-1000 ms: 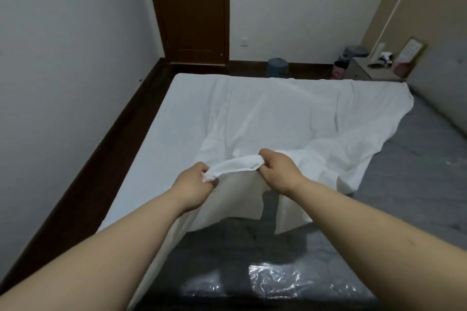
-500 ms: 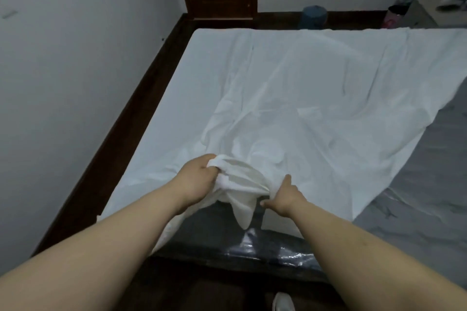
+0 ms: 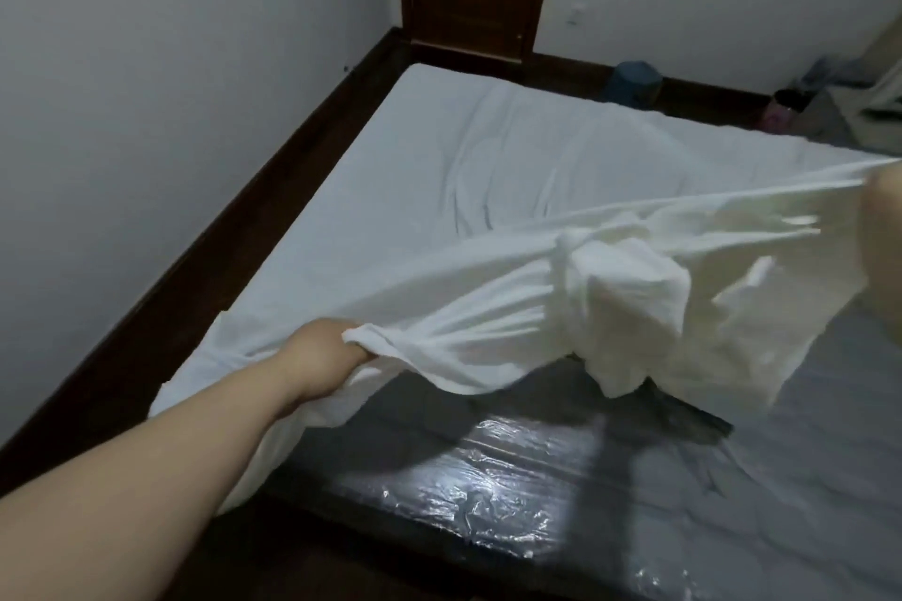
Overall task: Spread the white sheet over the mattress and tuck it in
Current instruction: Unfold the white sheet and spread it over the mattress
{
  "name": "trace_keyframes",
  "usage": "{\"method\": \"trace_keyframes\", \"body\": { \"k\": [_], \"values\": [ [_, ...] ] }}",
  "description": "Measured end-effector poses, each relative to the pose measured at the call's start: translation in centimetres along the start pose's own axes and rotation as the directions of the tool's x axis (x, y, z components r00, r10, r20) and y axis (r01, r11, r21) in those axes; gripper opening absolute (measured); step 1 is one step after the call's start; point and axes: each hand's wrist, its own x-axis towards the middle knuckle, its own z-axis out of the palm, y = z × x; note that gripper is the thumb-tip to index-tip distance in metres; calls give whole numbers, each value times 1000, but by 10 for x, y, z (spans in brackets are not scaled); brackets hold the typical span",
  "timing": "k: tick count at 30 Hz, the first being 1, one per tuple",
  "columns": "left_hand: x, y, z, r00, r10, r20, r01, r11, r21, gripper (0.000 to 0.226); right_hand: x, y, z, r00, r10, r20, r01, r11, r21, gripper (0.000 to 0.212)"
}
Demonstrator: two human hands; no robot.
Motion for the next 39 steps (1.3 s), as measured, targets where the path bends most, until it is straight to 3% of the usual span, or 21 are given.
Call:
{"method": "trace_keyframes", "body": {
  "k": [4,5,7,11,14,16,17,20,22,25,30,33,35,37,39],
  "values": [
    [-3,14,-8,996,-41,-75,29,987,-155,30,-9,20,-37,999,47,10,-48,995,90,56],
    [-5,21,-8,995,-34,-95,19,988,-152,31,-17,23,-41,998,64,7,-65,994,83,59],
    [-7,32,-9,994,-12,-107,-3,991,-135,33,-55,10,-17,993,-44,113,36,997,69,50],
    [-12,43,-7,998,42,-50,-44,998,-45,35,-154,-35,81,902,-295,315,205,935,288,42],
    [-20,46,-3,997,75,-1,-75,997,3,29,-204,-57,133,741,-456,493,308,883,354,76],
    [-25,43,1,996,85,14,-85,996,-29,32,-228,-71,151,706,-505,496,341,857,387,96],
    [-30,39,0,997,77,23,-76,995,-57,35,-236,-79,157,714,-528,459,353,838,415,91],
    [-34,31,-5,997,63,34,-58,989,-138,35,-226,-85,150,876,-438,200,293,815,501,33],
    [-35,24,-11,1000,12,-22,-17,974,-225,41,-210,-78,132,944,-326,42,270,841,470,30],
    [-35,16,-17,995,-30,-90,7,967,-254,39,-180,-51,105,947,-306,-92,320,908,271,28],
    [-39,19,-12,998,51,-44,-59,977,-204,45,-143,1,56,946,-239,-220,256,965,50,29],
    [-37,17,-10,994,107,8,-105,980,-168,43,-137,12,37,968,-164,-192,197,966,169,28],
    [-34,6,-10,990,130,59,-125,989,-75,43,-144,4,32,964,-249,-95,266,926,268,31],
    [-30,-9,-9,986,95,134,-110,987,113,54,-163,-10,39,916,-398,54,357,869,343,38],
    [-27,-28,-7,987,15,159,-68,940,336,54,-184,-21,59,818,-520,246,447,844,297,33]
  ]
}}
